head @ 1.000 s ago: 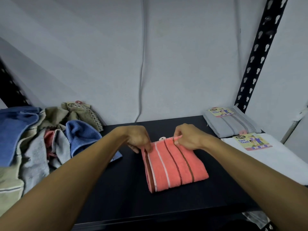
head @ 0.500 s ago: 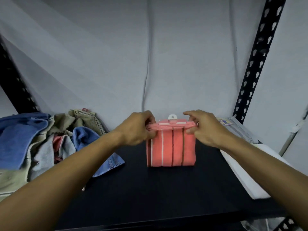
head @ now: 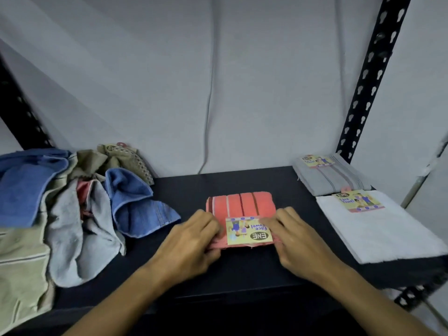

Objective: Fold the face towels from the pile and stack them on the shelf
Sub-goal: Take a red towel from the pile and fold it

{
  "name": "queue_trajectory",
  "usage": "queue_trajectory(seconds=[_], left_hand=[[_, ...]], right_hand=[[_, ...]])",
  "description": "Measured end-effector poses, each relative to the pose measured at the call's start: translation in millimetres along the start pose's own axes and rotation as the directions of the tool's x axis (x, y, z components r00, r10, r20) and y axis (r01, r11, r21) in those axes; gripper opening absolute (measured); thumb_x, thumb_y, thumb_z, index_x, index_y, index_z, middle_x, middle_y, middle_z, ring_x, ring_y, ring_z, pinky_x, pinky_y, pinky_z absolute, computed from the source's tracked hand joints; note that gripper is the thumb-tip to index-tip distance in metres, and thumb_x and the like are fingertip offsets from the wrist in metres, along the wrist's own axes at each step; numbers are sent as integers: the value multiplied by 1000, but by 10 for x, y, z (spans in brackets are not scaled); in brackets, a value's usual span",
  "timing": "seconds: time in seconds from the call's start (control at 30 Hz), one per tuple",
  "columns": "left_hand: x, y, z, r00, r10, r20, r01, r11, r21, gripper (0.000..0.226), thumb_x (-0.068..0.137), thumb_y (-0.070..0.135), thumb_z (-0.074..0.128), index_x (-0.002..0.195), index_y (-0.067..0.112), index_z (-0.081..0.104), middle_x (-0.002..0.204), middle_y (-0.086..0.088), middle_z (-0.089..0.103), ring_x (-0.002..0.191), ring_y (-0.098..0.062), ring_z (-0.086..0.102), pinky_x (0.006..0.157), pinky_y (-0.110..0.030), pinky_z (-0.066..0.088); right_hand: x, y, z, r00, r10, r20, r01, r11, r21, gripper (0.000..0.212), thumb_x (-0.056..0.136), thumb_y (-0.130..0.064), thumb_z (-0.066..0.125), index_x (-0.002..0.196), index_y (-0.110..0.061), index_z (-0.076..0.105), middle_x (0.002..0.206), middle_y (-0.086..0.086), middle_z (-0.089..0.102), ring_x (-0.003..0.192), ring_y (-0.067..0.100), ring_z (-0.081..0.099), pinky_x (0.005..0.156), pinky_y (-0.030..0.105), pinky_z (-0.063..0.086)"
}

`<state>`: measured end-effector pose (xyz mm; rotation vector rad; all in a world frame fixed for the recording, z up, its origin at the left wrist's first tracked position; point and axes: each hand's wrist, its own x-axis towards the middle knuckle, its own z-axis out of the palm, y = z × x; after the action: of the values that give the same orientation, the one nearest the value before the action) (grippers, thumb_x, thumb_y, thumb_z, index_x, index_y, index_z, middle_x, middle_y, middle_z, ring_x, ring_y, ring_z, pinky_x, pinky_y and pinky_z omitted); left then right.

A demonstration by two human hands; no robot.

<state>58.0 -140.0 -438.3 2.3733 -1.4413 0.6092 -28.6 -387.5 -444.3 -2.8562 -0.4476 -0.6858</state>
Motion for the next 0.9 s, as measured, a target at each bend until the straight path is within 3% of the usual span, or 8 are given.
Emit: queue_trajectory(seconds=[0.17, 0.33, 0.4, 0.47, 0.63, 0.73, 0.8, 0.9], left_hand=[[-149, 44, -59, 993, -19, 115, 25, 999, -48, 19, 78, 31, 60, 92, 22, 53, 97, 10, 50, 84, -13, 50, 55, -38, 49], [-173, 74, -167, 975, 20, 223, -9, 999, -49, 25, 77, 31, 59, 101, 23, 57, 104, 10, 51, 94, -13, 50, 75, -30, 48], [-170, 64, -218, 966, 5, 257, 19, 996, -92, 32, 75, 29, 57, 106, 26, 59, 107, 13, 52, 99, -11, 51, 81, -29, 48], [-130, 38, -273, 973, -45, 225, 89, 978, -189, 30, 76, 27, 55, 106, 28, 61, 108, 17, 52, 102, -5, 51, 86, -29, 48], [172, 4, -260, 972, -206, 117, 223, 962, -155, 36, 92, 34, 35, 119, 22, 57, 122, 12, 52, 115, -7, 45, 93, -34, 47], [372, 37, -100, 920, -287, 268, 305, 952, -25, 54, 103, 43, 27, 149, 17, 35, 155, 3, 31, 143, -11, 23, 119, -34, 23], [457, 28, 28, 846, -334, 417, 343, 938, 54, 63, 104, 49, 18, 158, 16, 12, 165, 2, 7, 151, -11, -1, 124, -34, 2], [495, -50, 152, 751, -358, 554, 354, 928, 119, 67, 103, 53, 8, 157, 17, -6, 165, 3, -11, 149, -7, -17, 123, -36, -7]], right_hand=[[-120, -68, -8, 989, -51, 137, 61, 996, -66, 65, 62, -6, 78, 123, -14, 56, 97, -5, 50, 84, 13, 45, 62, 25, 53], [-171, -78, -154, 955, -68, 288, 102, 989, -106, 77, 61, -14, 74, 134, -15, 47, 106, -7, 44, 92, 11, 45, 73, 25, 55], [-165, -94, -246, 932, -73, 355, 106, 992, -73, 77, 77, -14, 60, 148, -20, 32, 119, -9, 38, 106, 9, 38, 90, 21, 45], [-122, -76, -307, 917, -56, 395, 54, 998, 15, 71, 86, -13, 47, 151, -27, 24, 121, -14, 34, 110, 5, 32, 89, 12, 31], [174, -39, -293, 979, 108, 173, -136, 978, 159, 53, 89, -12, 43, 141, -22, 48, 104, -18, 39, 100, -1, 32, 79, 22, 42], [402, -124, -116, 977, 169, 128, -182, 978, 97, 48, 100, -22, 37, 148, -17, 35, 140, -5, 36, 133, 8, 24, 102, 26, 37], [518, -165, 40, 945, 196, 263, -209, 978, 25, 53, 104, -31, 25, 153, -13, 18, 159, 4, 13, 147, 15, 1, 119, 29, 11], [595, -154, 221, 874, 232, 428, -243, 970, -29, 57, 105, -37, 14, 154, -10, 2, 162, 6, -6, 148, 17, -15, 120, 35, -6]])
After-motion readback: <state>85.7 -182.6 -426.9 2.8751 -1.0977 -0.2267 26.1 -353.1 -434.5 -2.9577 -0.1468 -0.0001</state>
